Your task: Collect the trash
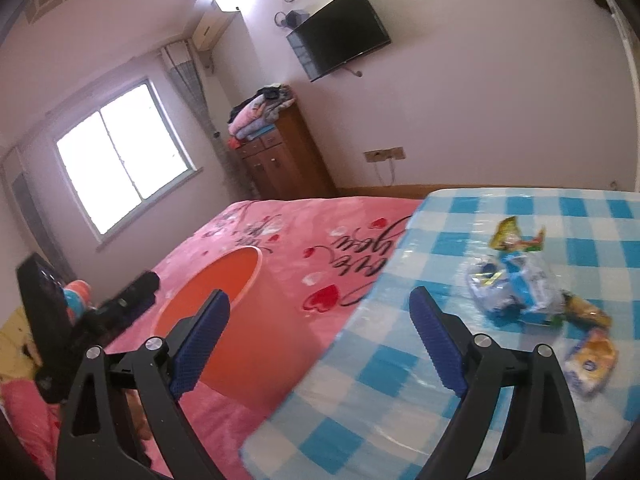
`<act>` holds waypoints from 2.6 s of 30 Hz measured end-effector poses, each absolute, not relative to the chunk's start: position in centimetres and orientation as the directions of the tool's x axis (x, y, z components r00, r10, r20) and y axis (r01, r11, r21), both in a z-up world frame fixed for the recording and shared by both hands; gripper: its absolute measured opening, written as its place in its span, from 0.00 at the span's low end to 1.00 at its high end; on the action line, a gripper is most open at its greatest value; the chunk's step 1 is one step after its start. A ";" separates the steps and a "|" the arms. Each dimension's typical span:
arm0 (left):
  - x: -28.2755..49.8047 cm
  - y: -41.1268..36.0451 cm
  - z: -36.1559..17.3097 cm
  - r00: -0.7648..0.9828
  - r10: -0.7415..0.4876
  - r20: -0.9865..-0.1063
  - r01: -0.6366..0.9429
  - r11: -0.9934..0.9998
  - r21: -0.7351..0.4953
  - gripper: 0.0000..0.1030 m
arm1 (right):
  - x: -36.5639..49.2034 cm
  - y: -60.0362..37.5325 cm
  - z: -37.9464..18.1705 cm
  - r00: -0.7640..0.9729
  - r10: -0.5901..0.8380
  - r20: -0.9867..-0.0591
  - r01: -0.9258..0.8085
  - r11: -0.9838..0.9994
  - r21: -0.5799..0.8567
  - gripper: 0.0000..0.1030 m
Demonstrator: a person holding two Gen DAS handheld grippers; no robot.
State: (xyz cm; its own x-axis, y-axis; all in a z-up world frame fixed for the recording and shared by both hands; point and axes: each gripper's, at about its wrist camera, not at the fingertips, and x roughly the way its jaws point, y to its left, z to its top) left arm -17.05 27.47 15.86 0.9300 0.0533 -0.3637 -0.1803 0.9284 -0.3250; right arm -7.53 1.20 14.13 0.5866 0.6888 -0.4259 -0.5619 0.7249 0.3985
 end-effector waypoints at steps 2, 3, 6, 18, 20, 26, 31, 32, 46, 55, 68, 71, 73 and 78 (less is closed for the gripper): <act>-17.0 26.6 15.9 0.930 0.040 -0.367 -0.166 0.933 -0.320 0.94 | -8.0 0.6 13.6 0.612 0.663 -0.430 -0.545 0.748 0.379 0.92; -16.9 26.1 15.9 0.930 0.033 -0.366 -0.157 0.936 -0.316 0.94 | -8.1 0.2 13.4 0.625 0.648 -0.436 -0.534 0.762 0.366 0.92; -16.6 24.6 15.8 0.930 0.019 -0.368 -0.139 0.943 -0.302 0.94 | -8.5 -1.0 12.7 0.643 0.626 -0.441 -0.519 0.780 0.351 0.92; -15.0 19.2 14.6 0.919 -0.035 -0.392 -0.090 0.951 -0.297 0.94 | -8.4 -6.5 10.6 0.668 0.605 -0.433 -0.455 0.793 0.405 0.92; -14.7 18.5 14.3 0.916 -0.041 -0.400 -0.085 0.952 -0.293 0.94 | -8.3 -7.3 10.3 0.670 0.601 -0.436 -0.445 0.795 0.412 0.92; -13.6 15.7 13.5 0.898 -0.056 -0.437 -0.057 0.969 -0.242 0.94 | -7.9 -9.8 9.6 0.685 0.581 -0.438 -0.421 0.808 0.413 0.92; -12.7 13.3 12.7 0.882 -0.069 -0.466 -0.029 0.979 -0.199 0.94 | -7.6 -11.2 9.1 0.698 0.562 -0.444 -0.406 0.821 0.400 0.92; -12.5 13.0 12.5 0.879 -0.072 -0.472 -0.025 0.980 -0.196 0.94 | -7.5 -11.6 8.9 0.697 0.563 -0.444 -0.403 0.820 0.407 0.92; -9.6 8.2 8.9 0.776 -0.123 -0.619 0.033 0.988 -0.154 0.94 | -5.6 -17.3 7.0 0.721 0.521 -0.456 -0.323 0.836 0.444 0.92; -8.6 2.2 6.0 0.667 -0.246 -0.703 0.192 0.969 -0.156 0.94 | -3.4 -23.0 5.0 0.738 0.460 -0.493 -0.200 0.847 0.492 0.92; -7.8 -6.9 3.6 0.503 -0.427 -0.751 0.335 0.898 -0.285 0.94 | -1.9 -27.9 3.4 0.744 0.443 -0.501 -0.113 0.822 0.559 0.92; -6.6 -8.6 3.2 0.519 -0.330 -0.788 0.295 0.935 -0.197 0.94 | -1.9 -28.5 3.4 0.748 0.445 -0.492 -0.107 0.813 0.573 0.92; -5.7 -9.0 3.1 0.536 -0.290 -0.793 0.253 0.951 -0.176 0.94 | -1.9 -29.0 3.4 0.751 0.445 -0.488 -0.102 0.809 0.579 0.92; -3.3 -9.1 2.3 0.557 -0.158 -0.815 0.155 0.984 -0.085 0.94 | -1.6 -29.5 3.1 0.749 0.447 -0.488 -0.094 0.801 0.591 0.92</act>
State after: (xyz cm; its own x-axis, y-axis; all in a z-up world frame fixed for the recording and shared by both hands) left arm -3.33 -9.11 2.30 0.5573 -0.1585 -0.8150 0.1550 0.9842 -0.0854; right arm -1.60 -29.50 3.08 0.7495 0.4474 -0.4880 -0.0937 0.8013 0.5908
